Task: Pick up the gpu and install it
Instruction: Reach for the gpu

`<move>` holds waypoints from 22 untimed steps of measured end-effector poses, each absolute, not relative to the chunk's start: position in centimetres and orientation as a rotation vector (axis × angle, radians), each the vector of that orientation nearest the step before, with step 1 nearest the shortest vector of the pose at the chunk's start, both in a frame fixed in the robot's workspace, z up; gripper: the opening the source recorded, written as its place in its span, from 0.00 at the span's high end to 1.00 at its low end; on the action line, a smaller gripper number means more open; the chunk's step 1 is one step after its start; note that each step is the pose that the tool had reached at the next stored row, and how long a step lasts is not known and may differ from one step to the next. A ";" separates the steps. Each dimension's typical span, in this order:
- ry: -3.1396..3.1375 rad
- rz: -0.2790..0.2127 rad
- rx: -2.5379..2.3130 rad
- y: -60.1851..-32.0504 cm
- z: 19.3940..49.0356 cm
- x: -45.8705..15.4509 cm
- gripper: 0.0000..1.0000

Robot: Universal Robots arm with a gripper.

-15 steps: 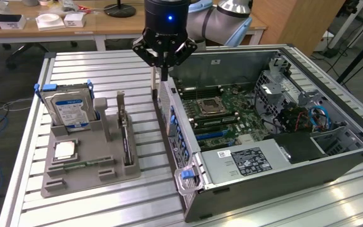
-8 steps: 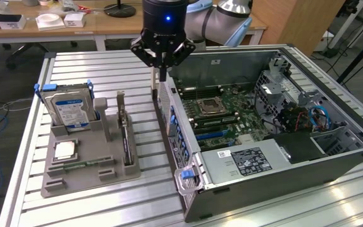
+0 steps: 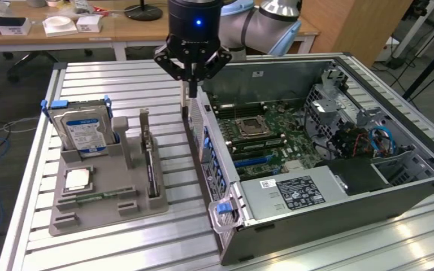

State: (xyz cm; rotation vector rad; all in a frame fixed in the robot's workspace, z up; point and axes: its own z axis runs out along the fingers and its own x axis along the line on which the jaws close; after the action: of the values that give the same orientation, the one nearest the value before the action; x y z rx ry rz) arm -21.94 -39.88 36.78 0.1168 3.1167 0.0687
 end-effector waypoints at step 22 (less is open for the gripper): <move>3.117 0.069 0.117 -39.9 36.6 -22.8 0.89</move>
State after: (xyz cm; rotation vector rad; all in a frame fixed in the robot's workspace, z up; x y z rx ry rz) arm -22.77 -39.89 36.64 0.1168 3.1168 0.0687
